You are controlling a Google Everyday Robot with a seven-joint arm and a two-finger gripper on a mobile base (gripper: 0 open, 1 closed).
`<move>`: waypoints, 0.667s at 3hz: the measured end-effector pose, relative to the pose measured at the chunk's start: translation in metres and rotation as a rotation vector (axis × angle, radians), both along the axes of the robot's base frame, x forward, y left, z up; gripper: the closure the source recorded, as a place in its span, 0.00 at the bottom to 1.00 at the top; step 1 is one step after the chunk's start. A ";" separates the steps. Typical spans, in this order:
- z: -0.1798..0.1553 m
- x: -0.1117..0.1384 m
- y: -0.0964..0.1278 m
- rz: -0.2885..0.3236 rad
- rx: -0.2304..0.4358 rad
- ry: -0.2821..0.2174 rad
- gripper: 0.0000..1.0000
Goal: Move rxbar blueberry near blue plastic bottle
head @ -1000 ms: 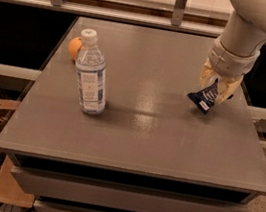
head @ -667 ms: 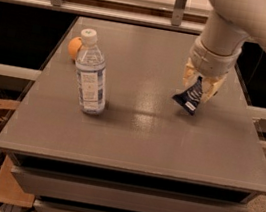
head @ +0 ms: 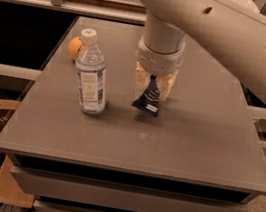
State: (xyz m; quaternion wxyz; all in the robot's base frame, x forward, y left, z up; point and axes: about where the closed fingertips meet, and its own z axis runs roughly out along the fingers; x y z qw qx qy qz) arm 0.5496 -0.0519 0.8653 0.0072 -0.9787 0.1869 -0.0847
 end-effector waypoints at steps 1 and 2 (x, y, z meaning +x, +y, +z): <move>-0.004 0.005 0.040 0.106 -0.010 0.016 1.00; -0.005 0.014 0.062 0.143 0.009 0.034 1.00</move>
Offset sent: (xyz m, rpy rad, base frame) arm 0.0230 0.0875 -0.0049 0.0248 0.0717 0.1886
